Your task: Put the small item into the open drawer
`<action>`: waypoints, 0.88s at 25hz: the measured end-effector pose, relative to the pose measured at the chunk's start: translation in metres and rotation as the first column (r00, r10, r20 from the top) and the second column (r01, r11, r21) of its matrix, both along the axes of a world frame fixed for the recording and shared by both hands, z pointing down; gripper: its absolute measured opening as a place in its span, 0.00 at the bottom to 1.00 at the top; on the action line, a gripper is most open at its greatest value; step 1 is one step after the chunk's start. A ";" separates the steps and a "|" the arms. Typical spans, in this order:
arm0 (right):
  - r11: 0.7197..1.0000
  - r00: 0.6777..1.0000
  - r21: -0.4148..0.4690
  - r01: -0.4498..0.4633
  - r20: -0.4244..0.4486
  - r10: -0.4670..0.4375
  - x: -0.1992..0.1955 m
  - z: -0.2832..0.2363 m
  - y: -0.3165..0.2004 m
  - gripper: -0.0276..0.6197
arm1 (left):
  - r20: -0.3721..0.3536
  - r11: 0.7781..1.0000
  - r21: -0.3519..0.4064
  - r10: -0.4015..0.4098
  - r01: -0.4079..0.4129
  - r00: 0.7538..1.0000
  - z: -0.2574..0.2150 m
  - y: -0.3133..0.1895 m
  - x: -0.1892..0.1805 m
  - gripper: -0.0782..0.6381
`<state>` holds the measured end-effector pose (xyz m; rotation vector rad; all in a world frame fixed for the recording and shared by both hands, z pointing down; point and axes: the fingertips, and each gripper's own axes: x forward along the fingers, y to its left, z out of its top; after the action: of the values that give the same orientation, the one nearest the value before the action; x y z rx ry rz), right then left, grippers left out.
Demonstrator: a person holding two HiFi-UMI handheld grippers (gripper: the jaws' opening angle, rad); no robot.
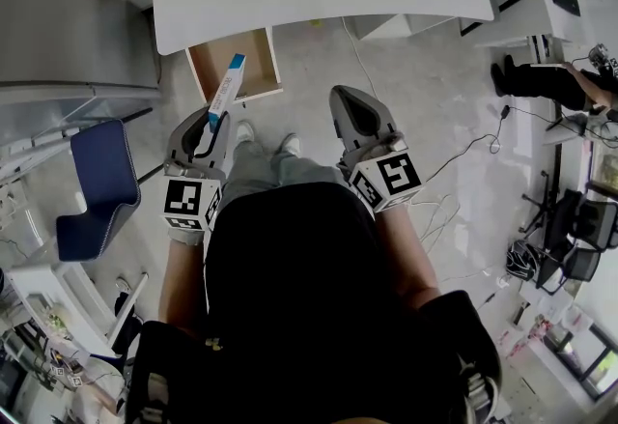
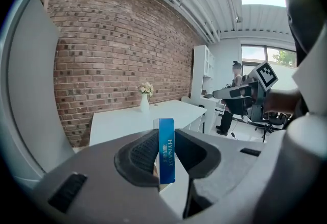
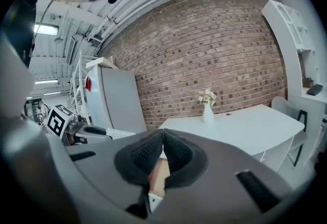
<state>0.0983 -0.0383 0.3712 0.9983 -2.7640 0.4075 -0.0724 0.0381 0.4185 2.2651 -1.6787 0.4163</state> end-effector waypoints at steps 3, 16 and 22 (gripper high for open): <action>1.000 1.000 -0.016 -0.010 -0.009 0.010 -0.005 0.006 -0.005 0.06 | -0.001 1.000 -0.013 0.015 -0.016 1.000 0.007 -0.010 -0.004 0.24; 0.988 0.988 -0.068 -0.136 -0.088 0.130 -0.017 0.024 -0.023 0.06 | 0.008 0.972 -0.141 0.189 -0.186 0.982 0.071 -0.051 -0.023 0.24; 0.975 0.974 -0.091 -0.204 -0.123 0.192 -0.019 0.031 -0.021 0.06 | 0.027 0.944 -0.215 0.262 -0.251 0.965 0.119 -0.063 -0.028 0.24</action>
<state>0.0794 -0.0588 0.4018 1.2359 -2.5241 0.4994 -0.1008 -0.0250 0.5374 2.3356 -1.2944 0.6866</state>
